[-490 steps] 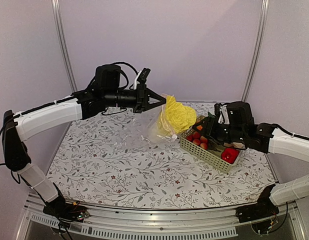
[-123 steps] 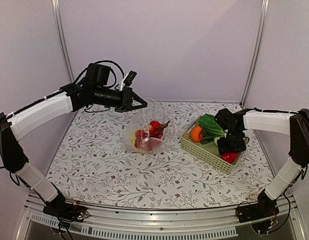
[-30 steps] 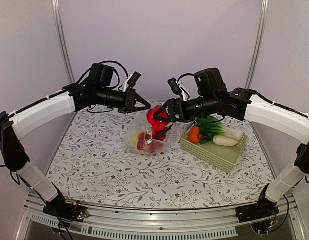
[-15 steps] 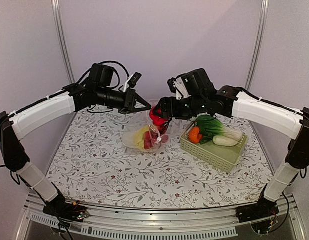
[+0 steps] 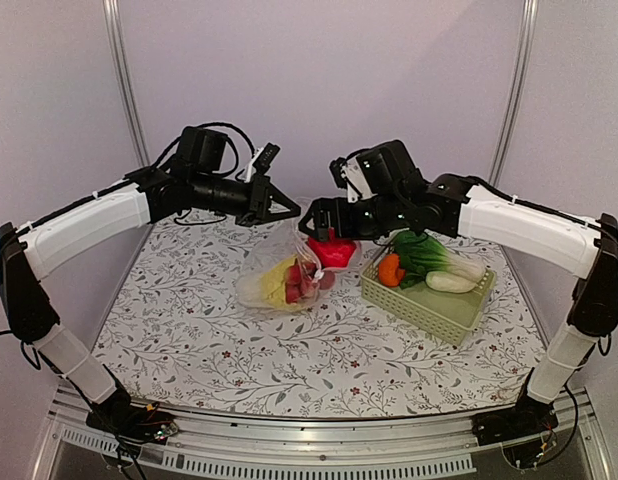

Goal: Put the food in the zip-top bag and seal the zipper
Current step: Place the fake vegetable in the zipper food storage bag, then adjust the fake vegetable in the zipper food storage bag.

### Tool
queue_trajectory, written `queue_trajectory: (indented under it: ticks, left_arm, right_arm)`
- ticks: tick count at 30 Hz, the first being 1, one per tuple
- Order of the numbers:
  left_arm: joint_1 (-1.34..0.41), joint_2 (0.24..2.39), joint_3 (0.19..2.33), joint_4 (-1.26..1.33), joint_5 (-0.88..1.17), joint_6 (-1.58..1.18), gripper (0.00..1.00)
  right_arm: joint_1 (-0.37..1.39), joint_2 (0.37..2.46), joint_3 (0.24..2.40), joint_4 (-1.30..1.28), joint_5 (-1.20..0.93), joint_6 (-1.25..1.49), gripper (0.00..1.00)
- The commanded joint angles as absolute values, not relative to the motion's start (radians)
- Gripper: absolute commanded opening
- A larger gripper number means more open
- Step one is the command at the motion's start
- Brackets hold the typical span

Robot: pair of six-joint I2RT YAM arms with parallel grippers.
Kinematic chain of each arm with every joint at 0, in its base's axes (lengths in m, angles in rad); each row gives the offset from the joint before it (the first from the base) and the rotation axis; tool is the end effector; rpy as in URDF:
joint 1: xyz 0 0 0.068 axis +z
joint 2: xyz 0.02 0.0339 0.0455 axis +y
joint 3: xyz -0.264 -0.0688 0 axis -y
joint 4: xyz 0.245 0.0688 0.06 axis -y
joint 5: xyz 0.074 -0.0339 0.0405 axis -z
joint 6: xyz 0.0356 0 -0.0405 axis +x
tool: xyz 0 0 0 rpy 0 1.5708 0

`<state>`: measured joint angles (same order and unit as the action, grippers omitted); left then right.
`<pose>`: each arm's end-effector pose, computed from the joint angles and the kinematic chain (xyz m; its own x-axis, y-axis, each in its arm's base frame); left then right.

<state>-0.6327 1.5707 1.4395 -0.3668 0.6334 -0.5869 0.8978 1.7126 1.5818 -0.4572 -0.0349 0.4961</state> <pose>0.2786 -0.2304 0.3559 -0.8169 0.0455 -0.5750 0.5327 0.4416 -0.7219 0.2479 0.3129 0.3416 -0.6847 -0.0957 -0.7225 -0.5386 0.7344 0.4131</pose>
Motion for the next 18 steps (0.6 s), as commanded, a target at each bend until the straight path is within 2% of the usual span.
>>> queue_trajectory:
  ticks: [1,5,10,13,18]
  left_arm:
    - [-0.611,1.559,1.445,-0.283,0.643,-0.617,0.0]
    - [-0.609,1.559,1.447,-0.279,0.65,-0.62,0.0]
    - [-0.607,1.554,1.447,-0.282,0.661,-0.618,0.0]
    - [-0.607,1.552,1.445,-0.282,0.667,-0.615,0.0]
    - [-0.607,1.55,1.443,-0.287,0.679,-0.614,0.0]
  right_arm:
    - [0.905,1.61,1.555,-0.468,-0.008,0.474,0.99]
    - [0.905,1.554,1.524,-0.477,-0.006,0.476,0.99]
    - [0.904,1.471,1.497,-0.529,0.102,0.452,0.98]
    - [0.888,1.47,1.498,-0.581,0.139,0.422,0.92]
    - [0.851,1.504,1.503,-0.599,0.033,0.423,0.78]
